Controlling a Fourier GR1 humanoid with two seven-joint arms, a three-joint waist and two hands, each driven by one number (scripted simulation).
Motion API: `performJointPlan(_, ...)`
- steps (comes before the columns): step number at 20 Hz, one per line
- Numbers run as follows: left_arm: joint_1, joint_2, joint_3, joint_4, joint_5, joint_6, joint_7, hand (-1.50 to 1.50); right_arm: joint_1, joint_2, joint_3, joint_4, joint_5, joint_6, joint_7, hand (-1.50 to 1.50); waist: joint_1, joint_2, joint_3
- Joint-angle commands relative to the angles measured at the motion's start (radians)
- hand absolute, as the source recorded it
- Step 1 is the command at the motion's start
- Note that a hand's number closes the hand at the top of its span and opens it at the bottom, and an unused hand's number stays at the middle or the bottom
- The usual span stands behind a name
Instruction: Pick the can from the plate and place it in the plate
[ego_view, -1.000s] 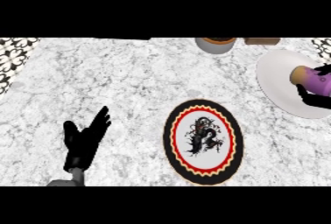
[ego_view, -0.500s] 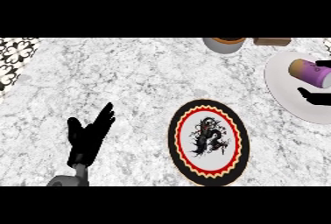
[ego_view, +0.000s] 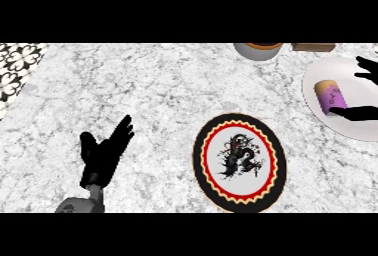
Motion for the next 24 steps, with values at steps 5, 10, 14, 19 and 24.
performJointPlan(5, 0.014, 0.014, 0.011, -0.011, 0.015, -0.014, 0.01, 0.0, -0.032, -0.045, -0.15, 0.05, -0.15, 0.164, -0.076, -1.5, -0.012, -0.003, 0.001)
performJointPlan(10, -0.008, 0.008, 0.017, -0.004, 0.006, 0.005, 0.019, 0.0, -0.032, -0.113, -0.182, 0.097, -0.181, 0.296, -0.017, -1.5, -0.018, -0.004, 0.0)
performJointPlan(14, 0.02, 0.013, 0.027, -0.003, 0.011, 0.004, 0.007, 0.0, 0.049, -0.175, -0.177, 0.105, -0.183, 0.517, -0.09, -1.5, -0.04, -0.011, 0.001)
performJointPlan(19, 0.02, -0.005, 0.016, -0.002, -0.004, 0.025, 0.005, 0.0, 0.121, -0.22, -0.14, 0.075, -0.151, 0.632, -0.15, -1.5, -0.048, -0.01, 0.004)
performJointPlan(24, 0.023, 0.007, 0.025, -0.03, 0.004, 0.021, 0.02, 0.0, 0.175, -0.234, -0.1, 0.034, -0.118, 0.639, -0.179, -1.5, -0.048, -0.013, 0.004)
